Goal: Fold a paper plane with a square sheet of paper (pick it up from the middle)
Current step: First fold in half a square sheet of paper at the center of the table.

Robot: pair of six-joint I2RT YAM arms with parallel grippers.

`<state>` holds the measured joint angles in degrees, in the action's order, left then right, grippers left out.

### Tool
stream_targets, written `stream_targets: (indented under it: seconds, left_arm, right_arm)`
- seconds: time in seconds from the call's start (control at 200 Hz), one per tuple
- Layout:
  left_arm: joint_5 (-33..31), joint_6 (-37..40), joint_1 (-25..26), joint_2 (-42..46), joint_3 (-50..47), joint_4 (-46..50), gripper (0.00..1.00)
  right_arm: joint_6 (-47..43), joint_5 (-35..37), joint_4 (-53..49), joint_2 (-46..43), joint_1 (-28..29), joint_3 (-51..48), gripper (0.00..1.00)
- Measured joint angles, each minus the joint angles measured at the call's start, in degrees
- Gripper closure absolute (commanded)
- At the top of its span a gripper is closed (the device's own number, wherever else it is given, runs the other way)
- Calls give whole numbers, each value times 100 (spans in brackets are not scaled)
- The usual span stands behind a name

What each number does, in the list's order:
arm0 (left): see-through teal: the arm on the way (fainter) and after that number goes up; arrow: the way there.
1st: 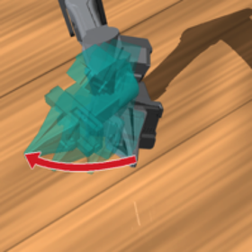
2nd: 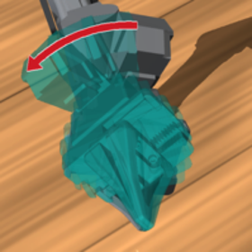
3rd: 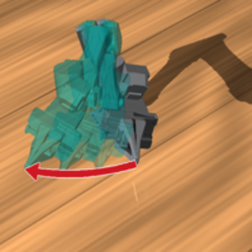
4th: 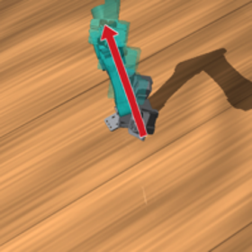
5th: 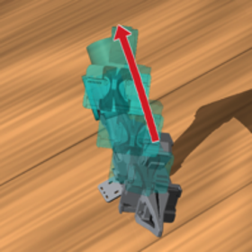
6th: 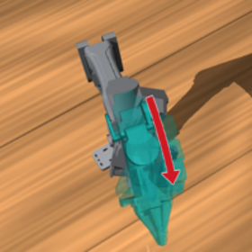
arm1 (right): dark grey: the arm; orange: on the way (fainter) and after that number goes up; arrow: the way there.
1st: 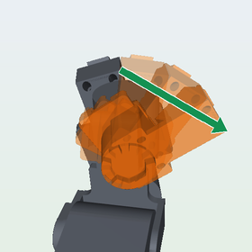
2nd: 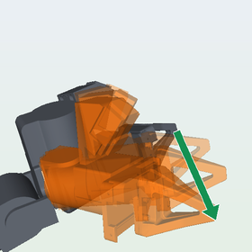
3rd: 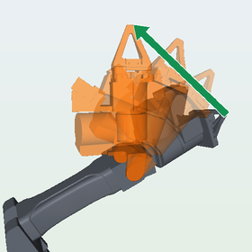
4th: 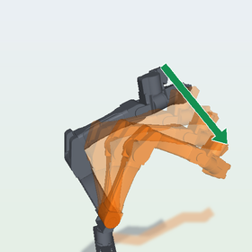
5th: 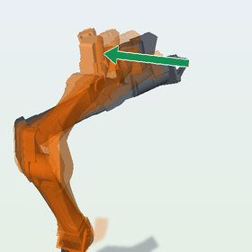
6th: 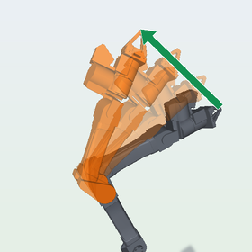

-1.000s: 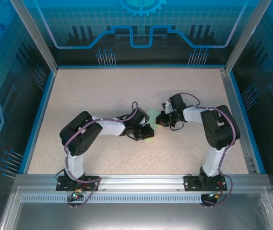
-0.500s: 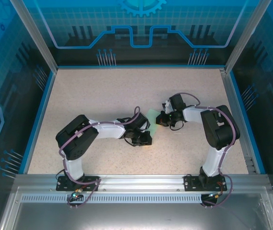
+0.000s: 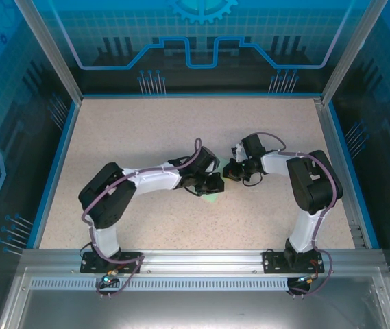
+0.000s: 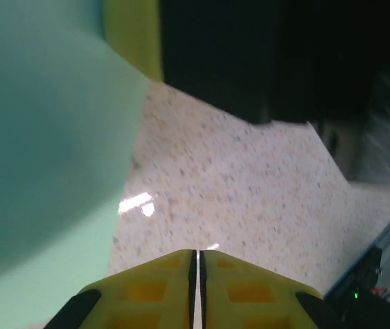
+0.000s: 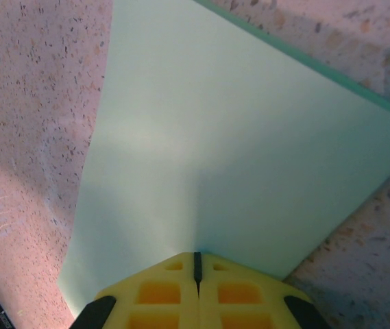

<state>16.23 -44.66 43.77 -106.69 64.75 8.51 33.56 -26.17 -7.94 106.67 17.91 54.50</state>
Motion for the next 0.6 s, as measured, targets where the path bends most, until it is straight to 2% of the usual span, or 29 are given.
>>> stream_targets:
  seconds: [0.215, 0.6]
  left_arm:
    - [-4, -44, -85, -514, 9, -20, 88]
    - [9, -46, -85, -363, -350, -326, 89]
  right_arm:
    - [0, -9, -24, 17, 0, 26, 96]
    - [-22, -24, -358, 140, -4, 295, 92]
